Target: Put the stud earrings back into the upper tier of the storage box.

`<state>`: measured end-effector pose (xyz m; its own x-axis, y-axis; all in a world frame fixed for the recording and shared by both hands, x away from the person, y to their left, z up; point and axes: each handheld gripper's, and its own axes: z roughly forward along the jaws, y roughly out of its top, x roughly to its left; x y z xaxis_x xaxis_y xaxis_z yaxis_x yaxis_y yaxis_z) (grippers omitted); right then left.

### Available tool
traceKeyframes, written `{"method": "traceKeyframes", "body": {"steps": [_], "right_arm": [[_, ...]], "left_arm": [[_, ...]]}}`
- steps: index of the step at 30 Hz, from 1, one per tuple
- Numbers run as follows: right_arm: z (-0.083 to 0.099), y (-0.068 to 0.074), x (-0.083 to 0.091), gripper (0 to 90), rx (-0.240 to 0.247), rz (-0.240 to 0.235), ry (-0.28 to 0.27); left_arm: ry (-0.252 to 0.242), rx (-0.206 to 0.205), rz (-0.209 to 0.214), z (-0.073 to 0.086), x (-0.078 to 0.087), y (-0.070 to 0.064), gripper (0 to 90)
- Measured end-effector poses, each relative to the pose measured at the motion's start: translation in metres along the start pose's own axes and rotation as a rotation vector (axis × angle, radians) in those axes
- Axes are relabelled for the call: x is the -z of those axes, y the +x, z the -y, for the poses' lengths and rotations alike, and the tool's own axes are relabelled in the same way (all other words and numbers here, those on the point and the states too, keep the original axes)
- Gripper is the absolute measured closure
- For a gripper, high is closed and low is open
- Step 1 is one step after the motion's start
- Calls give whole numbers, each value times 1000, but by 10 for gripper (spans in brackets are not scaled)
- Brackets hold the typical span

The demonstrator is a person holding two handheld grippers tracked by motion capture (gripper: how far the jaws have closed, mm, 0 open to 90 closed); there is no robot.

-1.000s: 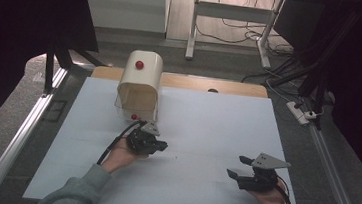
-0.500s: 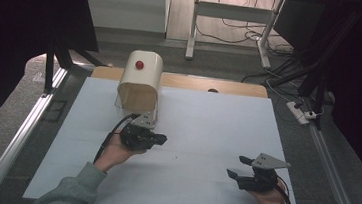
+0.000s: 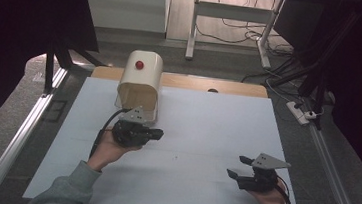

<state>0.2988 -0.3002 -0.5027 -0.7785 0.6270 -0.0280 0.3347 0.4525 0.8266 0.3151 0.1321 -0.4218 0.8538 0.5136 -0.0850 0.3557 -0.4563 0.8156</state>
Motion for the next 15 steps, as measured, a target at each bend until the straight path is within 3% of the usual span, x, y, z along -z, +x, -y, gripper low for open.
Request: {"method": "traceKeyframes", "body": {"steps": [11, 15], "right_arm": [[0, 0, 1, 284, 14, -13, 3], [0, 0, 1, 284, 9, -6, -7]], "left_arm": [[-60, -20, -26, -23, 24, 5, 855], [-67, -6, -40, -28, 28, 11, 855]]}}
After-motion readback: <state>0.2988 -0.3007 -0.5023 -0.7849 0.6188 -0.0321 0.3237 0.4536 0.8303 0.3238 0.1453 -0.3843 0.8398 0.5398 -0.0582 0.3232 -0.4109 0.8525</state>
